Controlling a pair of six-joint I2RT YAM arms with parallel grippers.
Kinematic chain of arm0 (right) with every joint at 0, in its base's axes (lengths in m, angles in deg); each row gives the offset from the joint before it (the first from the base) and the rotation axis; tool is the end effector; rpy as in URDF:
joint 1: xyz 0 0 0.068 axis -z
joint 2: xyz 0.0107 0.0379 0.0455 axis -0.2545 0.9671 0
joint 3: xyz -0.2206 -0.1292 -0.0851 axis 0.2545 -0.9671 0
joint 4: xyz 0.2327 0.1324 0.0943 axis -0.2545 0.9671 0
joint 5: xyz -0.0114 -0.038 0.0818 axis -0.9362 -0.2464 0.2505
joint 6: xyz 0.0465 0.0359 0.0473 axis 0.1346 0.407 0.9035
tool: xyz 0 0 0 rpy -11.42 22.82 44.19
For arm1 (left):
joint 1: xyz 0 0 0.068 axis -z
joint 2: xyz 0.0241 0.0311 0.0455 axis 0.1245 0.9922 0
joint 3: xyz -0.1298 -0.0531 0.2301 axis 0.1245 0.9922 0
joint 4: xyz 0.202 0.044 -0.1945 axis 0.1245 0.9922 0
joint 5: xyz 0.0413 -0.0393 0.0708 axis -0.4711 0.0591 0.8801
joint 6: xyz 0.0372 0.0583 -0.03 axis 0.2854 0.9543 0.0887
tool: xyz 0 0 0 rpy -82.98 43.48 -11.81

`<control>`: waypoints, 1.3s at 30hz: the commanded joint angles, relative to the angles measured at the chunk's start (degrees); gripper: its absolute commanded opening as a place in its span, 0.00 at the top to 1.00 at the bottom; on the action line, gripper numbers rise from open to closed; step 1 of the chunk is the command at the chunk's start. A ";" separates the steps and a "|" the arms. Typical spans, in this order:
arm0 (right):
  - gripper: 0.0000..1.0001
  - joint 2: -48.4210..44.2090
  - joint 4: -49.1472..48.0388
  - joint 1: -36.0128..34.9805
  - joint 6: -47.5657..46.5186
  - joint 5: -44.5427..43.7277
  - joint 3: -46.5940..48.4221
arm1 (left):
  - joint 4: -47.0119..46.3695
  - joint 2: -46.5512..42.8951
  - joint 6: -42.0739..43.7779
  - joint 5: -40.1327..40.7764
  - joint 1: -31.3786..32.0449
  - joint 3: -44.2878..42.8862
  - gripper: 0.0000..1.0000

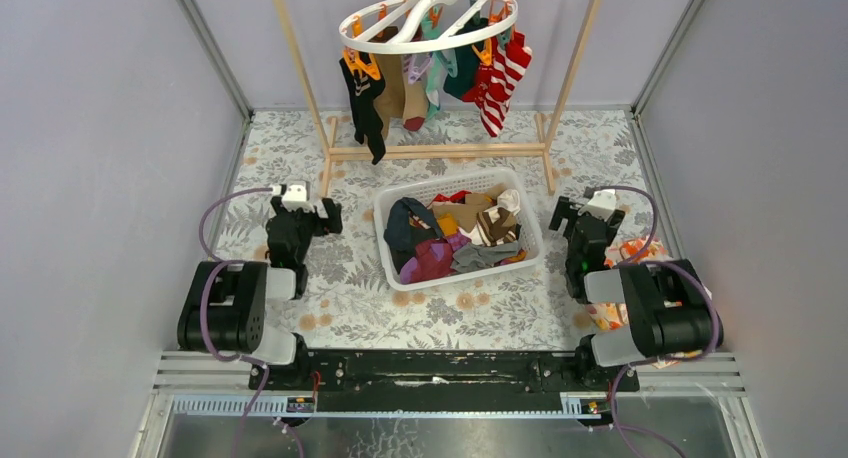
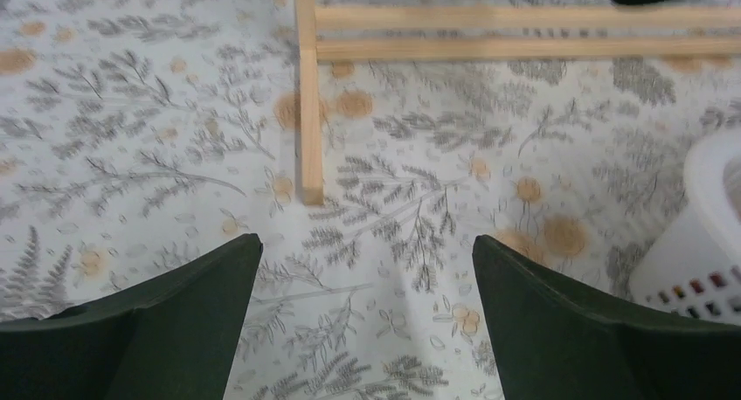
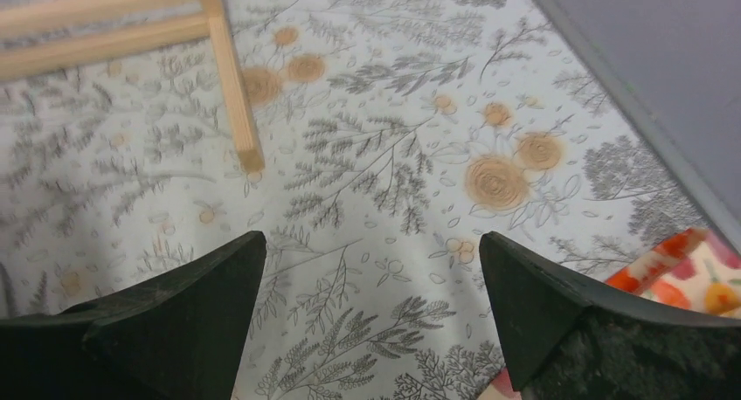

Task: Clip the socks to the hanger
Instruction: Open the clamp at the hanger.

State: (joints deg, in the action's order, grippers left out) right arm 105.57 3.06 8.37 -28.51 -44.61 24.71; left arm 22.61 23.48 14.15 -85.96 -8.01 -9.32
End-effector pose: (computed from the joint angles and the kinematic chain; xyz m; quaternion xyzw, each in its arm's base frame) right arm 0.2703 0.0048 0.1137 0.0954 0.7470 -0.1157 0.6477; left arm 0.2769 -0.0033 0.1169 0.0047 0.7568 -0.0636 0.6505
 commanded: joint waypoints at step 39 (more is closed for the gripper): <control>0.15 12.27 7.29 -37.05 18.51 24.16 59.97 | 103.72 -4.83 -4.08 -26.72 -8.69 -81.93 0.01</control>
State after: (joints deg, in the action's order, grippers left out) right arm 113.06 22.03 -26.77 -7.64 -13.16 78.37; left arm 123.33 18.37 10.15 -111.42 -15.77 -88.66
